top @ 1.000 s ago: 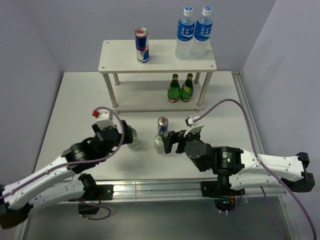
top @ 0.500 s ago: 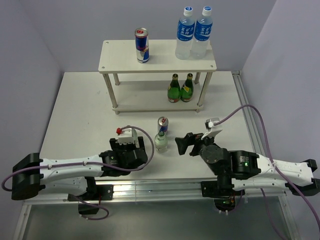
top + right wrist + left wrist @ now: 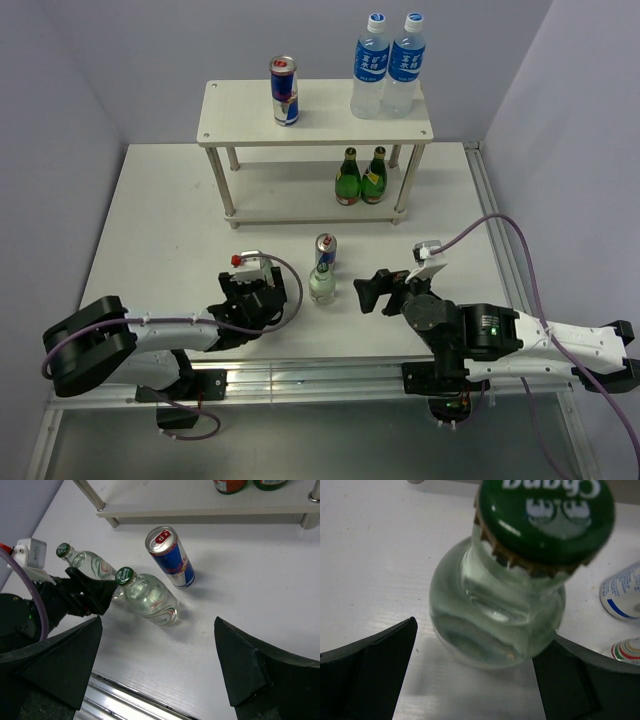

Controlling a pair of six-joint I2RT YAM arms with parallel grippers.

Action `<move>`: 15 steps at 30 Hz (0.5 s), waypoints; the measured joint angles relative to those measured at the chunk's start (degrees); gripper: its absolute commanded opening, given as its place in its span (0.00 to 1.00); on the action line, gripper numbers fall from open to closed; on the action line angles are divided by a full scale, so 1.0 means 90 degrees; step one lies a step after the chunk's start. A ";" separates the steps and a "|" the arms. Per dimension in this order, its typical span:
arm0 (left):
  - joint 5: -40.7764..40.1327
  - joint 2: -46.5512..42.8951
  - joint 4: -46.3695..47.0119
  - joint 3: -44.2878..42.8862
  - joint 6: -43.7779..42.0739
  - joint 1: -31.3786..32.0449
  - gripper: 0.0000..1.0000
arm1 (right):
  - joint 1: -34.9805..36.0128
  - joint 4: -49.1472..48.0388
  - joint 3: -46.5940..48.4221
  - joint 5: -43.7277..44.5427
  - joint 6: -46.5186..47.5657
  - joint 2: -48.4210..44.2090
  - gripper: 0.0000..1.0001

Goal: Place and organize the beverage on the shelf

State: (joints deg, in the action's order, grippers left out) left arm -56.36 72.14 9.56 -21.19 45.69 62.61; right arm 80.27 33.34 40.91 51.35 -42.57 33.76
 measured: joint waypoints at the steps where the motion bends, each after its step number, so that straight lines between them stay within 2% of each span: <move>1: 0.0049 0.0092 0.0272 0.0036 -0.0146 -0.0097 0.99 | 0.0000 0.0017 -0.0017 0.0000 -0.0007 -0.0007 1.00; 8: 0.0270 0.0857 0.1865 0.0092 -0.0882 -0.0415 0.99 | 0.0002 0.0036 -0.0131 0.0000 -0.0095 -0.0027 1.00; 11: 0.0357 0.1246 0.2237 0.0058 -0.1086 -0.0527 0.94 | 0.0002 0.0036 -0.0131 0.0002 -0.0126 -0.0024 1.00; 12: 0.0369 0.1343 0.2336 0.0046 -0.1156 -0.0566 0.91 | 0.0002 0.0036 -0.0131 0.0005 -0.0141 -0.0024 1.00; 13: 0.0379 0.1445 0.2429 0.0017 -0.1197 -0.0610 0.80 | 0.0002 0.0046 -0.0131 0.0005 -0.0153 -0.0024 1.00; 15: 0.0389 0.1574 0.2555 -0.0036 -0.1277 -0.0651 0.69 | 0.0002 0.0073 -0.0131 0.0007 -0.0172 -0.0029 1.00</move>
State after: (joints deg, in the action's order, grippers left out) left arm -52.86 86.30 32.56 -21.52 34.20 56.75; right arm 80.29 34.00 39.72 51.42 -44.12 33.50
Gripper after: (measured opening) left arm 0.793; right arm 0.998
